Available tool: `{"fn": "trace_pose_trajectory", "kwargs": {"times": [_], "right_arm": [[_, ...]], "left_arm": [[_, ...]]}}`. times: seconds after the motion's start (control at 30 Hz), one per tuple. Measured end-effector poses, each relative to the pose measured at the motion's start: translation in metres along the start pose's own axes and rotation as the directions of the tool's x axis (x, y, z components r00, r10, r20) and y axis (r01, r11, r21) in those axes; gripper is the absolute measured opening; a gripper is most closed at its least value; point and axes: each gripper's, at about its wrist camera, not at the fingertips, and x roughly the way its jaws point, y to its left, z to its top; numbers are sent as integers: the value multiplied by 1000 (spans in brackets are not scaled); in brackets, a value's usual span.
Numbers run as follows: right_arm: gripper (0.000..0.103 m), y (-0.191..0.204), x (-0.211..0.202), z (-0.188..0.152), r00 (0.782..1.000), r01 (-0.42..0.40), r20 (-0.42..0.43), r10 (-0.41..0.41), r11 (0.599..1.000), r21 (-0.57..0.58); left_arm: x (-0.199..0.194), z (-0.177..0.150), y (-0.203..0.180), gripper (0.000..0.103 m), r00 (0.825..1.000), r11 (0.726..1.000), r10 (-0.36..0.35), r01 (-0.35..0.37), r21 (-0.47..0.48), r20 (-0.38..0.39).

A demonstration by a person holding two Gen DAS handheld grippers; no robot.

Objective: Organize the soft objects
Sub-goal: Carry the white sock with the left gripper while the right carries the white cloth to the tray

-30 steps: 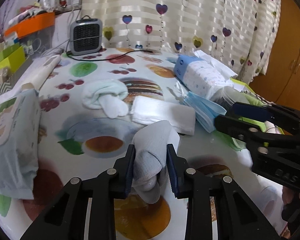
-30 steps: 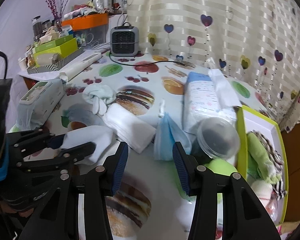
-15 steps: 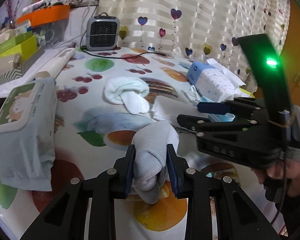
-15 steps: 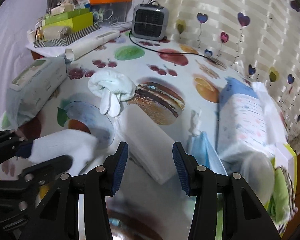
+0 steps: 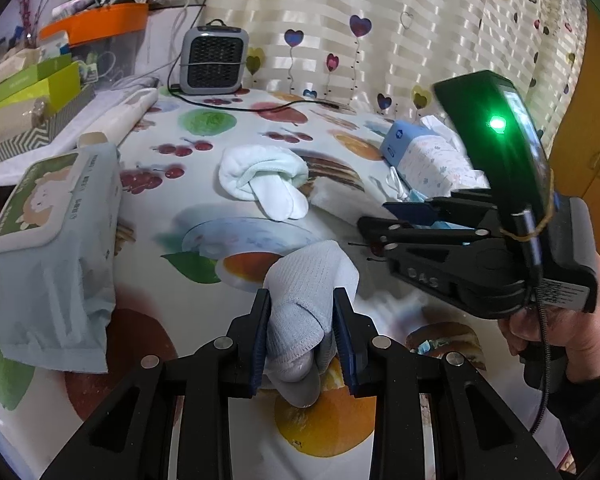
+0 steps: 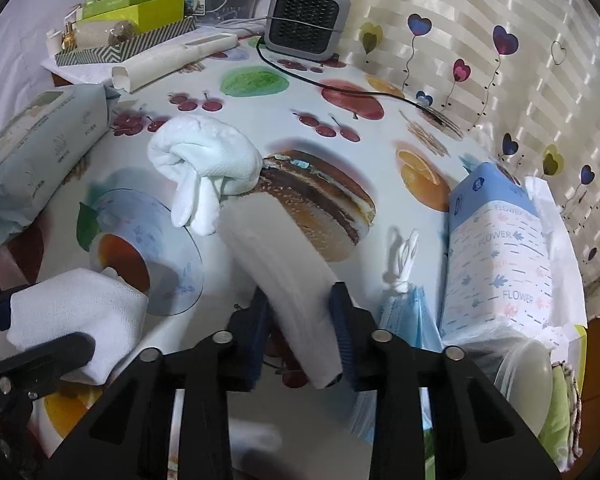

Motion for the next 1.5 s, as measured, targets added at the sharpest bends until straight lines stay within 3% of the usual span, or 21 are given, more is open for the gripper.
{"fn": "trace_pose_trajectory", "kwargs": {"times": [0.13,0.43,0.83,1.5], "right_arm": [[18,1,-17,-6,999,-14,39,13,1000,18],[18,2,-67,-33,992,-11,125,2,997,70],[18,-7,-135,-55,965,64,245,-96,989,136],[18,-58,-184,-101,931,99,307,-196,948,304]], "left_arm": [[-5,-2,1,28,1000,1000,5,-5,-8,10],[-24,-1,-8,28,998,1000,-11,12,-9,54],[-57,9,-49,28,990,997,-50,43,58,133],[-72,18,-138,28,973,968,-162,125,218,164]]}}
